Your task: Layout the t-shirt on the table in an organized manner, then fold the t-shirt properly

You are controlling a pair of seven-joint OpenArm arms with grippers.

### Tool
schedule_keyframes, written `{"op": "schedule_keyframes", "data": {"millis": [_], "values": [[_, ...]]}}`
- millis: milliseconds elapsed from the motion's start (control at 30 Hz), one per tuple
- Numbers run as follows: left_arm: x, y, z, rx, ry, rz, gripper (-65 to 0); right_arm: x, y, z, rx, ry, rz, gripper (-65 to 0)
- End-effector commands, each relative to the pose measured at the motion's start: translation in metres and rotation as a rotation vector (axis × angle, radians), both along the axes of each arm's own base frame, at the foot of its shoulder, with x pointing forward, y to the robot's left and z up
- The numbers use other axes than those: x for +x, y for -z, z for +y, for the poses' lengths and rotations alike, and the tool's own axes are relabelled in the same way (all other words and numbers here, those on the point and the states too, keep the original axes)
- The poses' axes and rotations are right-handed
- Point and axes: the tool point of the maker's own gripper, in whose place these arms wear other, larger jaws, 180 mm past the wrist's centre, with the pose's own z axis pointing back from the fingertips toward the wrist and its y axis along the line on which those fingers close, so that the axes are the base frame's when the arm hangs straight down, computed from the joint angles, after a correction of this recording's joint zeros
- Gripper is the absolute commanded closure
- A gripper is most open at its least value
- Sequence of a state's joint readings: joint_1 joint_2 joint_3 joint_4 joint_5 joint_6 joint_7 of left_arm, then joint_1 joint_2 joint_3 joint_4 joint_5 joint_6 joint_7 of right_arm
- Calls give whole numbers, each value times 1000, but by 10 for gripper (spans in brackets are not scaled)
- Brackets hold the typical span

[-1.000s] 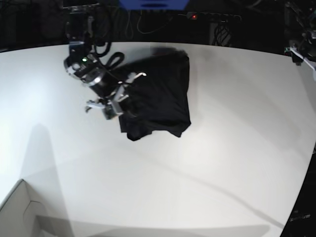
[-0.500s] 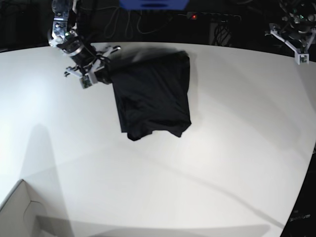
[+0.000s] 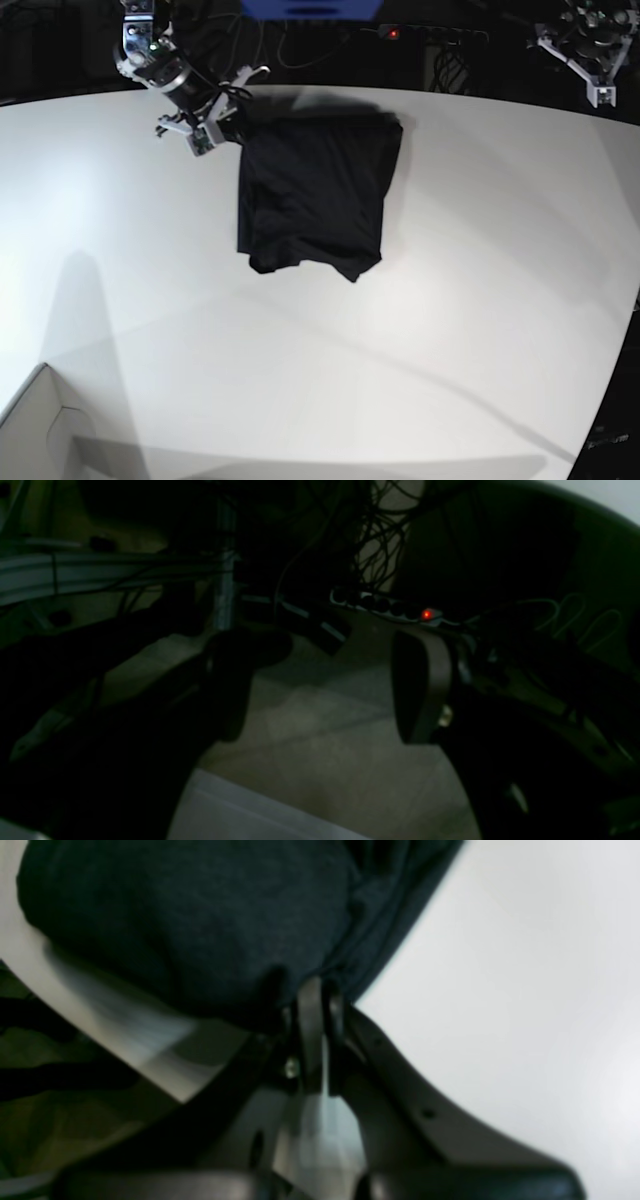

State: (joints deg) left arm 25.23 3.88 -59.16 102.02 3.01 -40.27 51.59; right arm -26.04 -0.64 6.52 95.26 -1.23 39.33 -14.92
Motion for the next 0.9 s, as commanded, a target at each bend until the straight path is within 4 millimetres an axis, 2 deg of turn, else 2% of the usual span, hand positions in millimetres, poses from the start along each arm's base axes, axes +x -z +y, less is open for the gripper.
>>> {"op": "schedule_keyframes", "data": {"millis": [0, 133, 200, 233, 300, 367, 533, 633, 733, 867], "values": [[0, -5, 2, 15, -2, -14, -417, 6, -12, 0, 22, 0, -48, 0], [-9, 1, -4, -5, -10, 5, -415, 9, -11, -30, -10, 95, -46, 0], [-14, 8, -9, -26, -19, 17, -389, 9, -10, -46, -18, 163, -39, 0], [-17, 12, -11, -41, -25, 25, -355, 8, -9, -55, -23, 199, -35, 0], [-22, 22, -16, -70, -37, 43, -240, 5, -8, -70, -21, 287, -30, 0], [-26, 32, -20, -101, -49, 50, -139, -7, -4, -86, -26, 368, -10, 0], [-25, 56, -38, -175, -44, 8, 0, -34, -3, -127, -35, 505, 14, 0], [-22, 76, -58, -243, -15, 14, -4, -47, -9, -142, -10, 571, 7, 0], [1, 84, -68, -276, 32, -19, -2, -57, -14, -160, -37, 616, 5, 0], [10, 100, -88, -339, 46, -8, -2, -80, -10, -178, -77, 664, 44, 0]]}}
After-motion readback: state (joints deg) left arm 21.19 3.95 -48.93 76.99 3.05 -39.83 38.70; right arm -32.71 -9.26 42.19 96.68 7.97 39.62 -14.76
